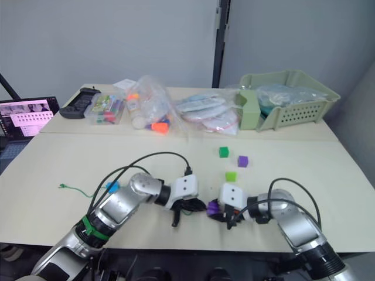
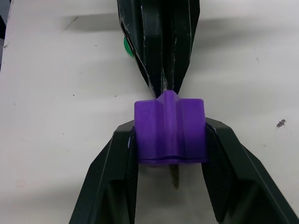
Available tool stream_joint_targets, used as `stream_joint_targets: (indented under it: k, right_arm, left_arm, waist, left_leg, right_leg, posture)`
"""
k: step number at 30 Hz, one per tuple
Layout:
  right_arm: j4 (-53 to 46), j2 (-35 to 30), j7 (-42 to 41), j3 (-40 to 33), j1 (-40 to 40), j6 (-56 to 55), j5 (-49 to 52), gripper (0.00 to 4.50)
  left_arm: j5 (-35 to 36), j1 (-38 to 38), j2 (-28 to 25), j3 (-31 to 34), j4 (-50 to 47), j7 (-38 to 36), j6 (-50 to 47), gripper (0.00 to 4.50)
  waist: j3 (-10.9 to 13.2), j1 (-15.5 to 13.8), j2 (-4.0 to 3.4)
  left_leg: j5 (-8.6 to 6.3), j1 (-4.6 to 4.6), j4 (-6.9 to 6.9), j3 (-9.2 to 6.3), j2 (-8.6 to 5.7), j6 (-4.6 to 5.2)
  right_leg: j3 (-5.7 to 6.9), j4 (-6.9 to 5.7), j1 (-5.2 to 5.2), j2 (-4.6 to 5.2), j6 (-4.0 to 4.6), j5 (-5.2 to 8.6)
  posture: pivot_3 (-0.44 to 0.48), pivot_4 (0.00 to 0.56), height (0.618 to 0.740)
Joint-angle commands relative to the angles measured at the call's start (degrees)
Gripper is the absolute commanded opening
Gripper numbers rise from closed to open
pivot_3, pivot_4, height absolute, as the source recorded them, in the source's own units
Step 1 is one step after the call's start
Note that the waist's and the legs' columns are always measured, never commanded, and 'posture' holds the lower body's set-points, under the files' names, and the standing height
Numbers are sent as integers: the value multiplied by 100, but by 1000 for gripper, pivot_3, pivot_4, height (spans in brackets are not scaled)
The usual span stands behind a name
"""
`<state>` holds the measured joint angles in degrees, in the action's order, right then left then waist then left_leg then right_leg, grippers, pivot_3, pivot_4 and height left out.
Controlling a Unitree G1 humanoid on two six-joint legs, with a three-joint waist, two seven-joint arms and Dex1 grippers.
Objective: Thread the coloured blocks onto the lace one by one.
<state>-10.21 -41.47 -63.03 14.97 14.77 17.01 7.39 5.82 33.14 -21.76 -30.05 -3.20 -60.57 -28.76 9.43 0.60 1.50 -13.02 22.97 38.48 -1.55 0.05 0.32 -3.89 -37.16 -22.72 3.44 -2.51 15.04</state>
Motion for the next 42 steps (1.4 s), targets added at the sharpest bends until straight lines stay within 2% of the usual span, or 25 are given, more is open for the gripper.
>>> stream_joint_targets:
  k: [1, 2, 6, 11, 17, 25, 29, 37, 38, 42]
  right_arm:
    - [-79, 68, 62, 184, -83, 78, -105, 1369]
    - [-84, 63, 61, 183, -92, 76, -106, 1369]
    - [-77, 38, 61, 154, -108, 73, -101, 1369]
    - [-86, 30, 105, 148, -128, 72, -100, 1369]
    - [-44, 39, 115, 143, -102, 55, -101, 1369]
    - [-70, 20, 121, 125, -108, 92, -92, 1369]
    - [-87, 3, 128, 114, -120, 102, -89, 1369]
    - [-153, -11, 149, 81, -150, 163, -71, 1369]
    - [-151, -10, 152, 80, -150, 165, -70, 1369]
    - [-167, -6, 168, 88, -155, 174, -72, 1369]
  left_arm:
    - [159, -63, 199, -53, -45, -176, 458, 994]
    - [135, -54, 205, -20, -36, -158, 526, 1429]
    - [243, -25, -40, 242, -142, -338, 495, 2634]
    - [321, -185, -572, 622, -142, -497, 632, 2634]
    - [197, -408, -793, 664, 113, -526, 918, 2634]
    - [177, -402, -193, 680, 503, -204, 1120, 2634]
    - [21, -425, -135, 586, 700, -172, 1249, 2634]
    - [-79, -500, -178, 571, 735, -228, 1408, 166]
    - [-79, -487, -166, 571, 723, -230, 1413, 21]
    - [-87, -460, -138, 550, 646, -252, 1420, 21]
  waist:
    - [0, -5, 0]
    - [0, -5, 0]
    - [0, 12, 0]
    - [0, 37, -1]
    - [0, 24, 0]
    - [0, 22, 0]
    - [0, 21, 0]
    - [0, 21, 0]
    - [0, 21, 0]
    - [0, 21, 0]
  left_leg:
    - [0, -6, 0, 0, 0, 0]
    - [0, -15, -1, 0, 0, 0]
    - [0, -21, 0, 1, 0, 0]
    - [0, -27, -8, -2, 4, 0]
    - [0, -30, -10, -3, 4, 0]
    - [0, -30, -11, -1, 4, 0]
    - [0, -30, -11, -2, 4, 0]
    - [0, -31, -12, -3, 4, -1]
    - [0, -31, -12, -3, 4, -1]
    - [0, -31, -12, -2, 4, -1]
  right_leg:
    - [4, 4, 9, 0, 0, 0]
    - [5, 6, 20, 0, 0, 0]
    - [5, 6, 26, 0, -1, 0]
    - [3, 5, 26, -2, -1, 1]
    - [4, 8, 29, -1, -1, 1]
    - [4, 7, 29, -2, -1, 1]
    - [4, 7, 29, -2, -1, 1]
    - [4, 8, 30, -1, -1, 1]
    - [4, 8, 30, -1, -1, 1]
    - [4, 8, 30, -1, -1, 1]
  posture:
    - [0, 150, 740]
    - [0, 150, 740]
    - [0, 150, 740]
    - [0, 150, 740]
    - [0, 150, 740]
    - [0, 150, 740]
    - [0, 150, 740]
    - [0, 150, 740]
    - [0, 150, 740]
    - [0, 150, 740]
